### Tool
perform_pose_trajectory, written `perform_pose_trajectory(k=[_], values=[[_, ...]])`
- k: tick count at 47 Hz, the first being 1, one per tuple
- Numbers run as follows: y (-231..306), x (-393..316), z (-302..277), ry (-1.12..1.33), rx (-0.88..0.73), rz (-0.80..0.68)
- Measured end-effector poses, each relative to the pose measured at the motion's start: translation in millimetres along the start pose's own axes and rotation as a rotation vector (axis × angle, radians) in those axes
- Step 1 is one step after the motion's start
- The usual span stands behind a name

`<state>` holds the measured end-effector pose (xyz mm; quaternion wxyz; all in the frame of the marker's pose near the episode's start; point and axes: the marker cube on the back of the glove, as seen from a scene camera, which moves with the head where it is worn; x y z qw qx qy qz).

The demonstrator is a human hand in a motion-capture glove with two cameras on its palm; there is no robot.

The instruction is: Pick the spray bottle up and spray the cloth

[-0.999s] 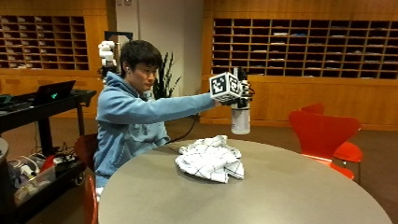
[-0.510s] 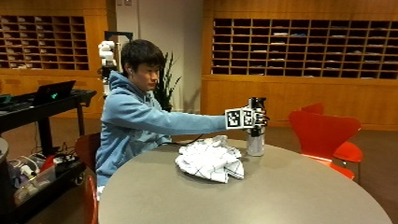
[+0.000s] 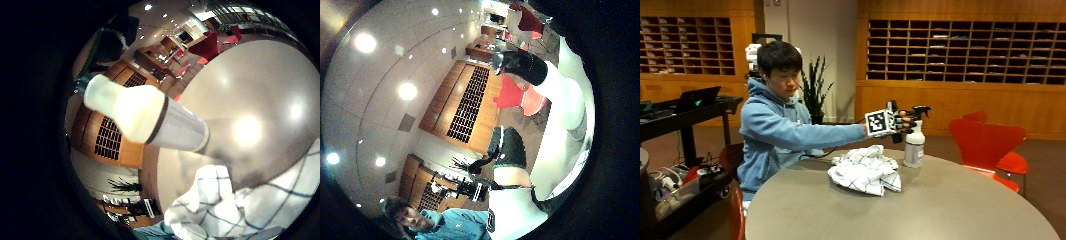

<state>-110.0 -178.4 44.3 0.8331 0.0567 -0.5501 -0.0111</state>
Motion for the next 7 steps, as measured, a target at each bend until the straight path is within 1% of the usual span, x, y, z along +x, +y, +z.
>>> perform_pose_trajectory(k=[7], values=[[37, -14, -29, 0.011, 0.012, -0.073]])
